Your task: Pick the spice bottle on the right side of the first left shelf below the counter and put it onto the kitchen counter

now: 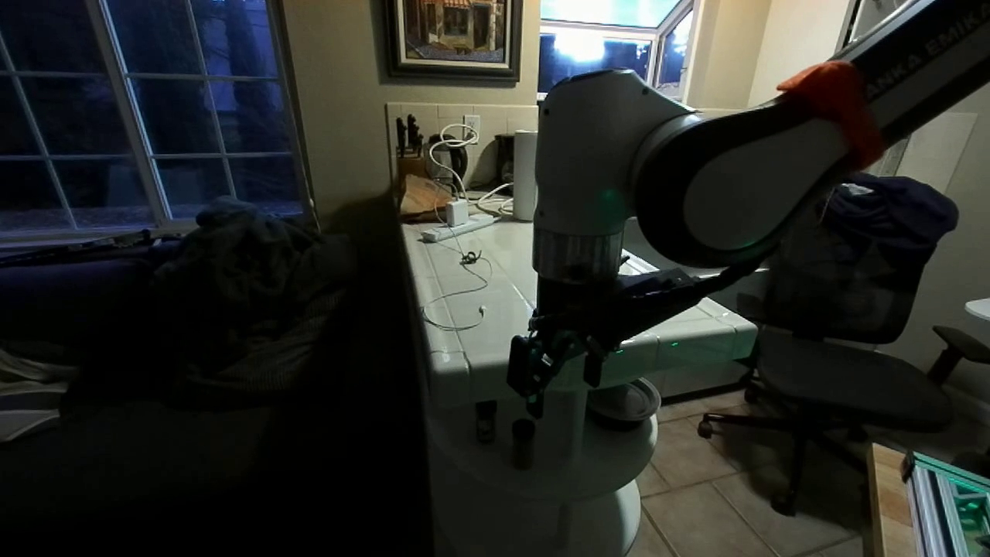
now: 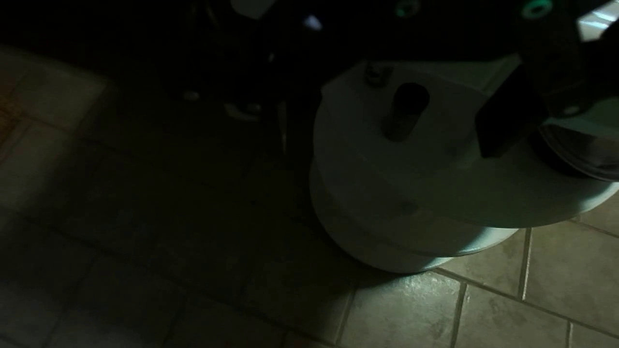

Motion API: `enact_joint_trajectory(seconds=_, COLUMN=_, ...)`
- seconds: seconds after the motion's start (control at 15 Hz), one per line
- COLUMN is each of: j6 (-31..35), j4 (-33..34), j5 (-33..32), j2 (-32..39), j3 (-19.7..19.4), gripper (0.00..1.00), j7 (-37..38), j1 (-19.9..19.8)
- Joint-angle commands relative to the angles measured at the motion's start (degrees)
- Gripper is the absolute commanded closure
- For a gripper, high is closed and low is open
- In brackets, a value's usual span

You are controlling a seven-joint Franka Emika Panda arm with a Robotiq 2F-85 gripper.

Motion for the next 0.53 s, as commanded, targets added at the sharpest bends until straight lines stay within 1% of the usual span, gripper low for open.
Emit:
enact_joint_trajectory(seconds=0.0, j6=1.61, j4=-0.27, j5=-2.49, j2=0.14, j3=-2.12, gripper=0.00, j7=2.34, j1=2.36)
enact_joint_trajectory(seconds=0.2, j6=8.74, j4=-0.72, j5=-9.52, j2=2.86, j3=-2.66, gripper=0.00, j7=8.30, j1=4.18)
enact_joint_trajectory(seconds=0.33, j6=14.91, j4=-1.54, j5=-14.85, j2=4.96, j3=-3.76, gripper=0.00, j7=14.37, j1=5.41)
enact_joint_trajectory(seconds=0.47, j6=18.80, j4=-1.56, j5=-20.59, j2=7.59, j3=-5.60, gripper=0.00, j7=20.75, j1=7.16)
